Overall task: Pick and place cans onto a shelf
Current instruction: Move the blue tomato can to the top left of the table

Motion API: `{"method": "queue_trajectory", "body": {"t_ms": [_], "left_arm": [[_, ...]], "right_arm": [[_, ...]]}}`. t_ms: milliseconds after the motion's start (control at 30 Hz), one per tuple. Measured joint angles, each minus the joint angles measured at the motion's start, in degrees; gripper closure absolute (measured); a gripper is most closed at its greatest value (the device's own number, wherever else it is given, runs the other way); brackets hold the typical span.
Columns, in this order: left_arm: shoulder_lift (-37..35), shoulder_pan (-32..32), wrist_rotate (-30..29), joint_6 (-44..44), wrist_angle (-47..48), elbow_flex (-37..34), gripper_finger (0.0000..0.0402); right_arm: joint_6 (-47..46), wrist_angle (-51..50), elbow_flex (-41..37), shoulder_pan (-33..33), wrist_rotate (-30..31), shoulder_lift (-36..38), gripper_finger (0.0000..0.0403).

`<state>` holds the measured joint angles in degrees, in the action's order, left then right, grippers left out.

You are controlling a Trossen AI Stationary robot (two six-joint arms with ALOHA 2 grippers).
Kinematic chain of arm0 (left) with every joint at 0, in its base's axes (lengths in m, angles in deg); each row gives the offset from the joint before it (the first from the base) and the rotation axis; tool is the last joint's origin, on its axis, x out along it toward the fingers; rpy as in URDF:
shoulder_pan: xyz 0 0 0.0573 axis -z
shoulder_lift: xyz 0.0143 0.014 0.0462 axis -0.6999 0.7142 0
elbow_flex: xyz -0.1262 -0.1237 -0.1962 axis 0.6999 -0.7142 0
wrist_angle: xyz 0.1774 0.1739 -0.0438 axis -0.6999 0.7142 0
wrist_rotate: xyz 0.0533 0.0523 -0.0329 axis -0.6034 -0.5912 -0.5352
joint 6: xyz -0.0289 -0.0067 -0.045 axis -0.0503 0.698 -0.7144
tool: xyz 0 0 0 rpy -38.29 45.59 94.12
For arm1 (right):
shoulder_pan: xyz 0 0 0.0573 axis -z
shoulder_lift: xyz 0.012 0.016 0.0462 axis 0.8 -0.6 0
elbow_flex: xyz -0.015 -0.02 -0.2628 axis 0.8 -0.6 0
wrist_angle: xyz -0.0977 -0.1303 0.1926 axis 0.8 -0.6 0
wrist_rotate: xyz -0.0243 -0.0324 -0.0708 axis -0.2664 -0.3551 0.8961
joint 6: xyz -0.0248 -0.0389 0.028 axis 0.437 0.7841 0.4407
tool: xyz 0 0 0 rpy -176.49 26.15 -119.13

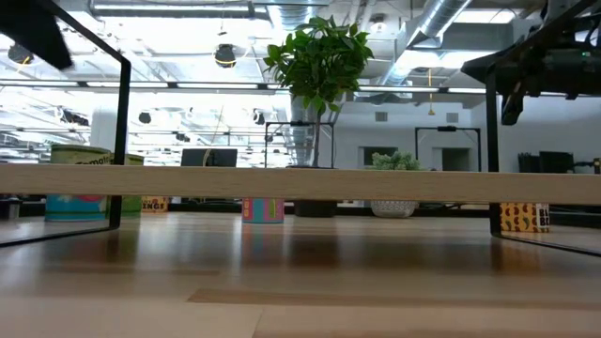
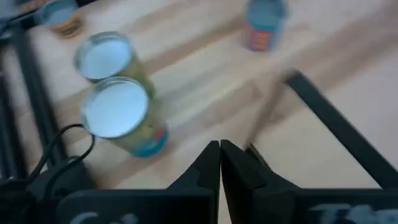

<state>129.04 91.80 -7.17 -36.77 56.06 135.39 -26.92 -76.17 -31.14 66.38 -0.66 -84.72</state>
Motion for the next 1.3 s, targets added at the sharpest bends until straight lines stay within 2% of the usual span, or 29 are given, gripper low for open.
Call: {"method": "queue_trajectory", "body": {"t_ms": [200,300,500,667,900,967,1033,1133,1300], "left_arm": [[-7.1,-13.3,-1.6,3.6,-0.2,0.2,0.0401],[-12.6,-19.9,-5.2,8.1,0.3,0.3,0.0401],[-20.7,-33.6,-0.2,18.2,0.3,0.3,0.0401],[-21.8,-43.5,3.1,24.6,0.1,0.2,0.0401],[-19.6,-52.2,3.8,34.7,0.1,-3.6,0.0401],[-18.6,-53.4,7.2,36.9,0.1,-5.8,0.0401],[-17.8,-54.4,13.2,37.3,0.0,-7.9,0.0401],[-17.1,-55.2,20.8,33.1,-0.1,-11.4,0.0401],[-17.2,-55.1,26.8,25.1,-0.8,-17.1,0.0401]], "right_arm": [[-1.5,-0.1,0.0,0.0,0.1,0.0,0.0356],[-1.5,-0.5,0.0,0.0,0.3,-0.3,0.0356],[-1.3,-5.1,0.0,0.0,0.3,-0.2,0.0356],[-1.2,-9.7,0.0,0.0,0.3,-0.2,0.0356],[-1.0,-11.0,0.0,0.0,0.3,-0.2,0.0356],[-1.0,-11.3,0.0,0.0,0.0,-0.2,0.0356],[-1.0,-11.8,0.1,0.0,-0.4,-0.2,0.0356],[-0.8,-12.0,0.1,0.0,-0.4,-0.2,0.0356],[1.7,-12.0,0.1,0.0,-0.4,-0.2,0.0356]]}}
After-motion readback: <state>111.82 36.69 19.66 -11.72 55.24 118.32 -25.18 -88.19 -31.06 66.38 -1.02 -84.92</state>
